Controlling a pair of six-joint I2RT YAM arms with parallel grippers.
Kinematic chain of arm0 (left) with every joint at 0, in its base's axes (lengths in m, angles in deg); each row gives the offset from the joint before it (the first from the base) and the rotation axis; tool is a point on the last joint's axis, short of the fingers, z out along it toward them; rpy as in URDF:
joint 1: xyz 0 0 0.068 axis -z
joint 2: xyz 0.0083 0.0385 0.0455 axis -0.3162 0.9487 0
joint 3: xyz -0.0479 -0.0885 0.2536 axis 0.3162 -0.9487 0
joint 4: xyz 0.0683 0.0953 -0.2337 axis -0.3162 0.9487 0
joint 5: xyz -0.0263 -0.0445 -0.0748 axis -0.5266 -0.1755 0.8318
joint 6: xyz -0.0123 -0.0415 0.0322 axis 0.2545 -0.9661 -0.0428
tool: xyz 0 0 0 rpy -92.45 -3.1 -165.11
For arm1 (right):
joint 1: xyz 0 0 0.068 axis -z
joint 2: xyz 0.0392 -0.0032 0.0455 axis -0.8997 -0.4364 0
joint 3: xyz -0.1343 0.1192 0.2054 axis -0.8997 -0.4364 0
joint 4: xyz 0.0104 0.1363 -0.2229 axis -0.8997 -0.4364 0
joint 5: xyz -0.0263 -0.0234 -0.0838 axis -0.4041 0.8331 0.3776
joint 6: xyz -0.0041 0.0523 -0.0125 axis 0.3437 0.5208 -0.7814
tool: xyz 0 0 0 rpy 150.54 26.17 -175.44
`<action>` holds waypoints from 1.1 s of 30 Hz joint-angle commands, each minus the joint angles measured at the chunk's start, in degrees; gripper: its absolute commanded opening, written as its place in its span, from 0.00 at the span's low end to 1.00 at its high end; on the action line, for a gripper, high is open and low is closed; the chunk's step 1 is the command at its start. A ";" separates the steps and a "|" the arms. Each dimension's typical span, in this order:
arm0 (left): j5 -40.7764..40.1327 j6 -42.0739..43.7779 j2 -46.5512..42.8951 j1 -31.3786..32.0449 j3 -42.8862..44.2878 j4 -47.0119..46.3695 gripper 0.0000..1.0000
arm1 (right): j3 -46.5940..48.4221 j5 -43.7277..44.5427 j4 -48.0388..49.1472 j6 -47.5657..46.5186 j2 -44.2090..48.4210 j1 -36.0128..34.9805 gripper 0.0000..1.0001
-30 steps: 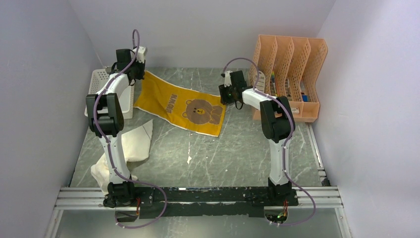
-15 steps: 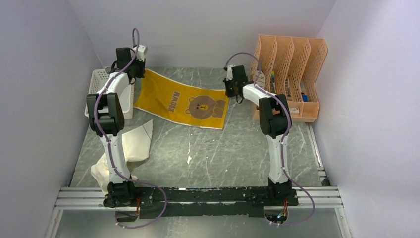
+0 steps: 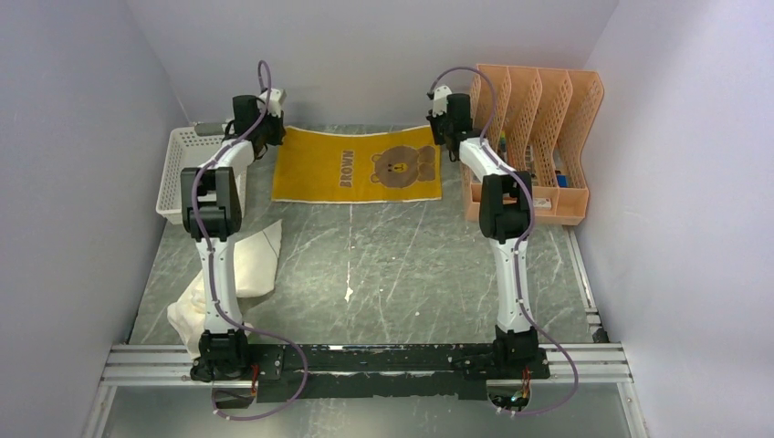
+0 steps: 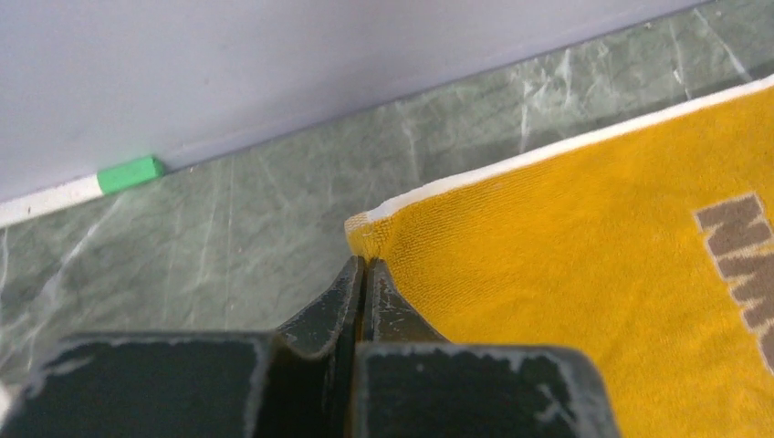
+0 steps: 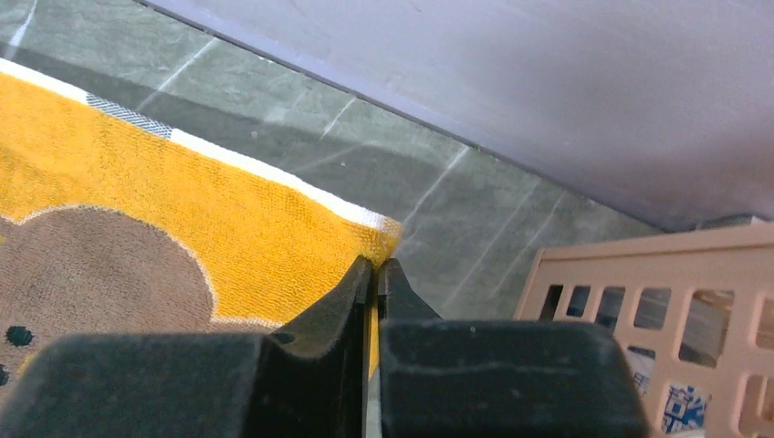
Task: Roll the towels
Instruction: Fold the towel at the center of the board.
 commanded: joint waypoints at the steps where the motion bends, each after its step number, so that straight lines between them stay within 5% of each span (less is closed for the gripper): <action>1: -1.26 -0.98 1.58 1.00 2.71 -10.26 0.07 | -0.45 -2.06 6.74 -5.73 -0.83 0.27 0.00; 6: -3.21 0.58 -1.86 1.09 -2.16 -15.90 0.07 | -10.00 -4.11 13.79 -8.88 4.82 0.21 0.00; 17: -8.16 2.67 -17.07 0.92 -36.21 -37.53 0.07 | -39.05 -5.09 25.83 -12.34 22.66 0.19 0.00; 33: -8.08 3.45 -22.07 0.77 -47.04 -40.05 0.07 | -55.11 -6.50 25.76 -10.98 34.41 0.23 0.00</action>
